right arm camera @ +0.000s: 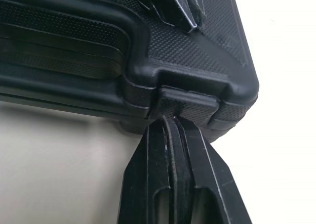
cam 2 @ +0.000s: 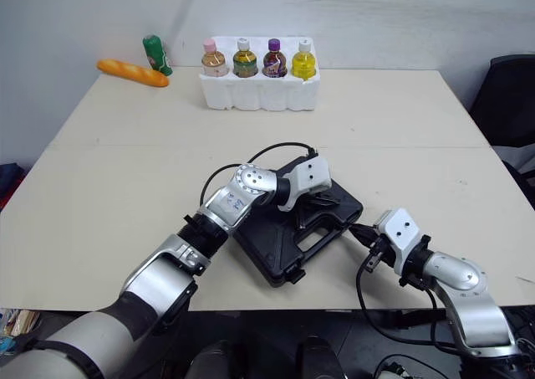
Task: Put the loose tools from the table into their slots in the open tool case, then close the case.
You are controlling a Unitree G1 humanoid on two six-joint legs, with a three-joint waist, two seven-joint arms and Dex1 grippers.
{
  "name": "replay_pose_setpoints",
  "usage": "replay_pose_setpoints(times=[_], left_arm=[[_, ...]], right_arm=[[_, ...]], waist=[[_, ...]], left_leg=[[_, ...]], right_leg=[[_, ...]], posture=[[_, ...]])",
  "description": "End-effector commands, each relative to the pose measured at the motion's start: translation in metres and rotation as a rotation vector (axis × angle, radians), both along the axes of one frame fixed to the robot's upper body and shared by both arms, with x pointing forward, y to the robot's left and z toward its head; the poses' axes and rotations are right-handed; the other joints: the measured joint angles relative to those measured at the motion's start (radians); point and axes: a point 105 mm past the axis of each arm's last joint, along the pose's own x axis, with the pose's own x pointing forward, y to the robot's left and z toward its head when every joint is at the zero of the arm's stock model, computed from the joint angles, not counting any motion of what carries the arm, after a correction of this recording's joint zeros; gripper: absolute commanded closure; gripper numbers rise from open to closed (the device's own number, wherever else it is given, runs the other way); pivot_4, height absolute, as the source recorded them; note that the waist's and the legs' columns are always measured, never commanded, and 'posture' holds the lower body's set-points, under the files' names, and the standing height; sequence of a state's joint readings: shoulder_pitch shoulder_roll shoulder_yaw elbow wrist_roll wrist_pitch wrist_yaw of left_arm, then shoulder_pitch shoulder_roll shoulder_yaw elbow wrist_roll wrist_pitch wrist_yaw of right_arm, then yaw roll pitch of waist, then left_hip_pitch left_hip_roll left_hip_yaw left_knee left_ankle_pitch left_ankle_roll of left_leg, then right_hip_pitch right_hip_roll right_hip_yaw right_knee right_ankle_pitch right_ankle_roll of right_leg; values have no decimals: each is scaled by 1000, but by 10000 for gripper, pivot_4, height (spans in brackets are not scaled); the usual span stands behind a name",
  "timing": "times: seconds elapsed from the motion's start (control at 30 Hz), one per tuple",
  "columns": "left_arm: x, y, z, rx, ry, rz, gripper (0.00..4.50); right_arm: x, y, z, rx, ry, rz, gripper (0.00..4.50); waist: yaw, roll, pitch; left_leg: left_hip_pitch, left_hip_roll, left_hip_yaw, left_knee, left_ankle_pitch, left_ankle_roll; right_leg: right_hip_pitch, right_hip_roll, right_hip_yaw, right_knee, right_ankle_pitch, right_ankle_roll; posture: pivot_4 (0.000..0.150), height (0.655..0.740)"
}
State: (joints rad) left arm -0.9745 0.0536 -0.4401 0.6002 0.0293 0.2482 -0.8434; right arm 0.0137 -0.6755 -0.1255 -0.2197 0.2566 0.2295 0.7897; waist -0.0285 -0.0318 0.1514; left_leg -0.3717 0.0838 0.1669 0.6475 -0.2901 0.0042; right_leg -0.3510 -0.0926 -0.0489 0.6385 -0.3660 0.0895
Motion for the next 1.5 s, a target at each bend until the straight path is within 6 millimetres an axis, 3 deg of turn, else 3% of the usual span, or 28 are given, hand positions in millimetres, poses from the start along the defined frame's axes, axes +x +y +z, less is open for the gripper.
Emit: replay_pose_setpoints(times=[0.03,0.53,0.8,0.93,1.07,1.17,1.33,1.5], left_arm=[[-9,33,-79,252,171,68,45000],[-16,32,-78,211,231,49,45000],[-9,36,-78,222,191,82,45000],[-2,26,-48,140,85,88,45000],[-16,8,2,-53,72,2,45000],[-26,3,22,-126,54,-56,45000],[-33,9,58,-245,-26,-88,45000],[-40,25,77,-312,-97,-121,45000]], right_arm=[[5,-6,20,-21,-82,13,44751],[5,5,20,20,-63,48,44751],[4,4,21,11,-58,59,44751],[0,-1,15,-3,-36,55,44751],[-7,-15,6,-16,-13,27,44751],[-13,-20,-2,-33,6,28,44751],[-21,-20,-5,-8,25,41,44751],[-24,-12,1,31,23,65,44751]], waist=[[0,0,0],[-2,0,0],[-3,0,0],[-3,0,0],[3,3,3],[8,8,6],[17,10,15],[27,12,22]], left_leg=[[0,0,0,0,0,0],[2,0,-1,-3,0,-1],[2,1,-1,-5,-1,-1],[2,1,-1,-7,-1,-1],[0,0,-1,-10,0,-1],[-8,-3,1,-12,4,-7],[-21,-4,5,-10,8,-8],[-22,-2,7,-4,8,-8]], right_leg=[[1,0,0,-1,0,0],[2,0,0,-4,0,0],[3,0,-1,-7,0,0],[4,0,-1,-9,0,0],[2,-1,-1,-11,1,0],[-8,-1,-1,-11,1,1],[-24,2,-1,-8,1,3],[-25,9,0,-6,2,5]], posture=[[1500,7400],[1500,7400],[1500,7400],[1500,7400],[1500,7400],[1500,7400],[1500,7400],[1500,7400]])
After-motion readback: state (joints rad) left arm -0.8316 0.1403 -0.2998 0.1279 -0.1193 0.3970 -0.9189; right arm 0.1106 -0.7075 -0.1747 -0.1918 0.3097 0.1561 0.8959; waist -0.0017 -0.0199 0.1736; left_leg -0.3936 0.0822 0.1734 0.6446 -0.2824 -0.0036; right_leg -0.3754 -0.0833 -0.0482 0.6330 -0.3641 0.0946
